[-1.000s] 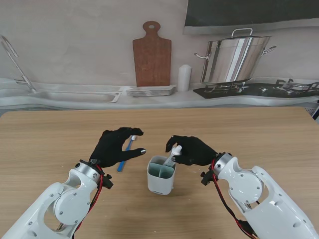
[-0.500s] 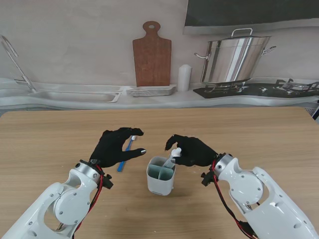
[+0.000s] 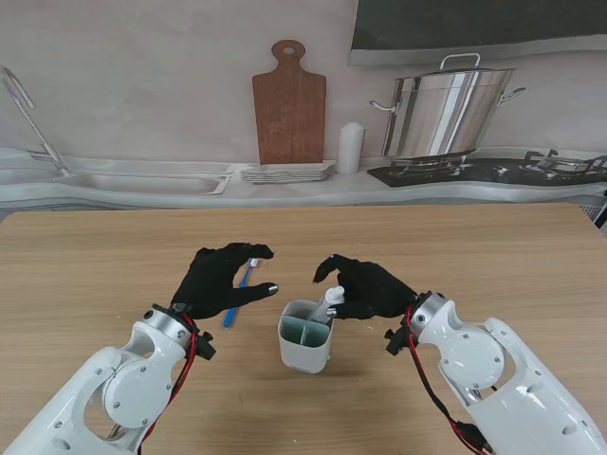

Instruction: Organize toothpaste and toothbrush

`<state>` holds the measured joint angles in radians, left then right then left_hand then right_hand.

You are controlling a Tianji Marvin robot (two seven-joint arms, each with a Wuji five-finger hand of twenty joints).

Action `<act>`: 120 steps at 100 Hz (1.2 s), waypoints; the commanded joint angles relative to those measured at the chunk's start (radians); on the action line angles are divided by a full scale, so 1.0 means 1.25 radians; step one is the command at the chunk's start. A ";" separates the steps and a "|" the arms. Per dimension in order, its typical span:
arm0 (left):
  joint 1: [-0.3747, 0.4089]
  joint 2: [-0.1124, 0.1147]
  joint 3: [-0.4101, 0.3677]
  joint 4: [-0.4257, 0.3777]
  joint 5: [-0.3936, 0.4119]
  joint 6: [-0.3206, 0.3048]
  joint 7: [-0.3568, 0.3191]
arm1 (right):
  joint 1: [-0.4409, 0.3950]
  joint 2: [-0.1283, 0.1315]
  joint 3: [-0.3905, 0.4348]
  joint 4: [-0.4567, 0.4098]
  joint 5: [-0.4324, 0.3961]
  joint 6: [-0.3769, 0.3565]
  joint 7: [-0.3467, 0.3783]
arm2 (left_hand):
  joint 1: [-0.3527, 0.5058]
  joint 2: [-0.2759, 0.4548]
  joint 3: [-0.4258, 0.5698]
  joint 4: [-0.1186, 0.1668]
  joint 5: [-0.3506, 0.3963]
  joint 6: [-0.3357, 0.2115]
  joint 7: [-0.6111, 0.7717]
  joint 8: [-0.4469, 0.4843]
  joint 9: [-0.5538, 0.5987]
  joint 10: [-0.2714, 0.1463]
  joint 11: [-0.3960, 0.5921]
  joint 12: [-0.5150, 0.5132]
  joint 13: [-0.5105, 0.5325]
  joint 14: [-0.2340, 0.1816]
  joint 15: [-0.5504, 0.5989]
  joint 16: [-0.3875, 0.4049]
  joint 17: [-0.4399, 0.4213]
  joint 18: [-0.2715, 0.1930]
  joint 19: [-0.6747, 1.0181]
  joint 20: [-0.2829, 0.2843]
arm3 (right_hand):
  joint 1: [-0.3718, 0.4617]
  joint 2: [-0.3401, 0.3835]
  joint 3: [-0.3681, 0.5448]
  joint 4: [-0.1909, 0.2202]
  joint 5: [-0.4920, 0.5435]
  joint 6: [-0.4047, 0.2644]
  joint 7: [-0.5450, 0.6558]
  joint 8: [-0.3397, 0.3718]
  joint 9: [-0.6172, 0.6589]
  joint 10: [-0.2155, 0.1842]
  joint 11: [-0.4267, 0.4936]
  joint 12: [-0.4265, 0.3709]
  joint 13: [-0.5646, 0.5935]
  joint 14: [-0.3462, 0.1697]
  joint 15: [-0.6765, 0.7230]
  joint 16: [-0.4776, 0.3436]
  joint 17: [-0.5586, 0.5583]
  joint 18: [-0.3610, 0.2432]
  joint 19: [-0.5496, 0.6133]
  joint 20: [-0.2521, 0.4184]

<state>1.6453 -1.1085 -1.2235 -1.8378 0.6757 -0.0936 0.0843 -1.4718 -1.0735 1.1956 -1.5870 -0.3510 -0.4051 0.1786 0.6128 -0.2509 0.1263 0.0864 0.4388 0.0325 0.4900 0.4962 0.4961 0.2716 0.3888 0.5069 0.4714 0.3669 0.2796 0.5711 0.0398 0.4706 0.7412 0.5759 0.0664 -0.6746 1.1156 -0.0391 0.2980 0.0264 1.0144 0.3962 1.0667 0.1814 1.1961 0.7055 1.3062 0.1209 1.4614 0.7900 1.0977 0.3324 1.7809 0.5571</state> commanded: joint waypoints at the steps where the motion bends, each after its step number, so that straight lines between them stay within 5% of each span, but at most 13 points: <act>1: 0.002 -0.001 0.000 -0.009 -0.001 0.000 -0.014 | -0.010 -0.002 0.001 -0.003 -0.005 0.001 0.007 | 0.007 0.014 0.009 -0.004 0.014 -0.016 0.000 0.006 0.021 -0.012 -0.010 -0.032 0.008 -0.006 -0.004 -0.002 -0.007 0.008 -0.001 -0.001 | -0.034 -0.020 -0.005 -0.046 -0.031 0.007 0.002 -0.006 -0.012 0.029 0.003 -0.006 0.003 -0.001 0.002 -0.008 0.000 -0.007 0.011 0.005; 56: 0.004 0.000 -0.007 -0.012 0.007 0.003 -0.019 | -0.046 -0.002 0.062 -0.029 -0.017 -0.017 -0.005 | 0.008 0.014 0.008 -0.004 0.012 -0.015 -0.001 0.005 0.021 -0.012 -0.010 -0.032 0.009 -0.007 -0.004 -0.002 -0.006 0.008 0.000 0.000 | -0.188 -0.070 0.058 -0.125 -0.077 -0.007 -0.006 -0.021 -0.082 0.026 -0.018 -0.018 0.004 -0.015 -0.016 -0.022 -0.011 -0.020 0.008 0.006; 82: -0.019 0.009 -0.020 0.006 0.024 0.037 -0.070 | -0.105 -0.008 0.159 -0.076 -0.049 -0.033 -0.052 | 0.009 0.018 0.007 -0.003 -0.005 -0.013 -0.005 0.004 0.015 -0.014 -0.006 -0.030 0.018 -0.016 0.003 0.002 0.006 0.002 0.015 0.007 | -0.204 -0.093 0.074 -0.136 -0.103 -0.024 -0.009 -0.033 -0.230 0.063 -0.138 -0.108 0.002 0.026 -0.137 -0.093 -0.055 -0.001 -0.041 -0.009; 88: -0.034 0.011 -0.017 0.017 0.024 0.051 -0.083 | -0.123 -0.011 0.180 -0.087 -0.054 -0.037 -0.067 | 0.016 0.007 0.012 0.004 -0.008 0.008 -0.001 0.004 0.018 -0.015 -0.005 -0.030 0.028 -0.019 0.011 0.009 0.016 -0.008 0.061 0.032 | -0.200 -0.098 0.075 -0.137 -0.108 -0.025 -0.008 -0.034 -0.259 0.074 -0.176 -0.152 0.002 0.031 -0.161 -0.106 -0.064 0.007 -0.056 -0.017; 100: -0.071 0.019 -0.007 0.038 0.062 0.079 -0.121 | -0.156 -0.016 0.214 -0.102 -0.074 -0.053 -0.099 | 0.012 -0.012 0.045 0.016 0.023 0.089 -0.029 -0.055 0.110 -0.061 -0.035 -0.091 0.155 -0.094 0.059 0.032 0.100 -0.066 0.244 0.147 | -0.184 -0.097 0.070 -0.134 -0.109 -0.026 -0.007 -0.036 -0.311 0.099 -0.241 -0.210 0.001 0.030 -0.183 -0.119 -0.068 0.009 -0.069 -0.028; 120: -0.141 0.033 0.027 0.085 0.104 0.122 -0.201 | -0.200 -0.024 0.243 -0.115 -0.094 -0.059 -0.142 | 0.001 -0.041 0.089 0.025 0.004 0.104 -0.040 -0.124 0.122 -0.049 -0.005 -0.124 0.280 -0.085 0.238 0.192 0.268 -0.151 0.500 0.259 | -0.145 -0.074 0.040 -0.119 -0.103 -0.019 -0.010 -0.039 -0.347 0.133 -0.309 -0.247 0.000 0.047 -0.225 -0.135 -0.073 0.032 -0.095 -0.057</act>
<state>1.4947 -1.0703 -1.1966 -1.7484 0.7834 0.0583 -0.1496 -1.6925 -1.0958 1.4968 -1.7247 -0.4668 -0.4808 0.0029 0.6231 -0.2840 0.2119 0.0864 0.4509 0.1533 0.4325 0.3576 0.6262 0.2006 0.3565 0.3843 0.7731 0.2629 0.4994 0.7455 0.3231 0.3242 1.2746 0.8596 -0.1229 -0.7700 1.1888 -0.1537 0.2040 0.0083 1.0097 0.3521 0.6561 0.3165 0.8314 0.4167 1.3006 0.1563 1.1892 0.6421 1.0074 0.3575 1.6650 0.4989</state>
